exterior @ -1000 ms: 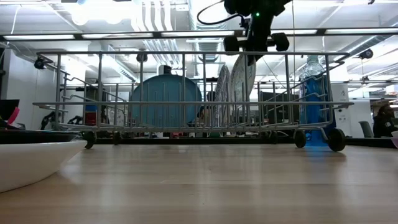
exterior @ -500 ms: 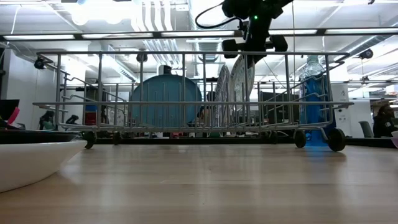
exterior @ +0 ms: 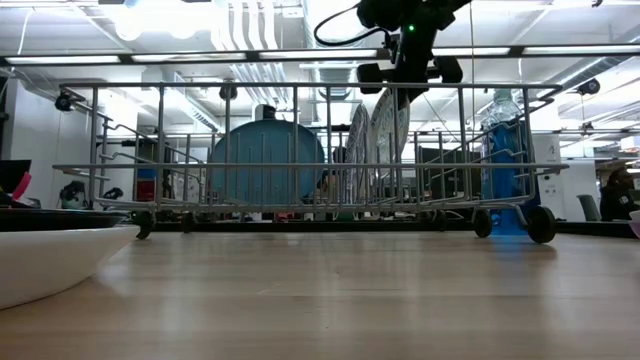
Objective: Sort dishes
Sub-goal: Put the white-orange patterned plate in the dish rack
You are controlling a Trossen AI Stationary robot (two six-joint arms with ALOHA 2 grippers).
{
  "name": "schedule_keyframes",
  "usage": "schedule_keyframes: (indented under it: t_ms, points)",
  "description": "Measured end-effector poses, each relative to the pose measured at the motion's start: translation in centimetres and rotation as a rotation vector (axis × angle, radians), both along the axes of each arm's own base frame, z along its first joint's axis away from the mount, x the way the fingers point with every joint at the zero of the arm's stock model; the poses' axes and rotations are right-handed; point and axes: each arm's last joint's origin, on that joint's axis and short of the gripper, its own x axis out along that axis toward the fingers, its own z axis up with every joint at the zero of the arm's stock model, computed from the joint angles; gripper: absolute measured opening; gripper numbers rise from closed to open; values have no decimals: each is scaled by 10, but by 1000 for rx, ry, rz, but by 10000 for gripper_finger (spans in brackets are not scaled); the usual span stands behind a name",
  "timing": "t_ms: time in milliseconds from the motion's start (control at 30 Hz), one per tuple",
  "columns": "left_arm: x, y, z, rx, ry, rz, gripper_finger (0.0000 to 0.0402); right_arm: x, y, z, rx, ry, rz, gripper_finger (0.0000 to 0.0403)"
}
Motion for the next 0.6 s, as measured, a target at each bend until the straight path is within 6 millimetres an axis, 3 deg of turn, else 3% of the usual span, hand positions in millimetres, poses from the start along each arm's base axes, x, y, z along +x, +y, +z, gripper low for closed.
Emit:
schedule_keyframes:
  t_ms: [600]
  points:
    - [0,0,0,-2,-1,0,206,-1,1,-4,6,13,1,8]
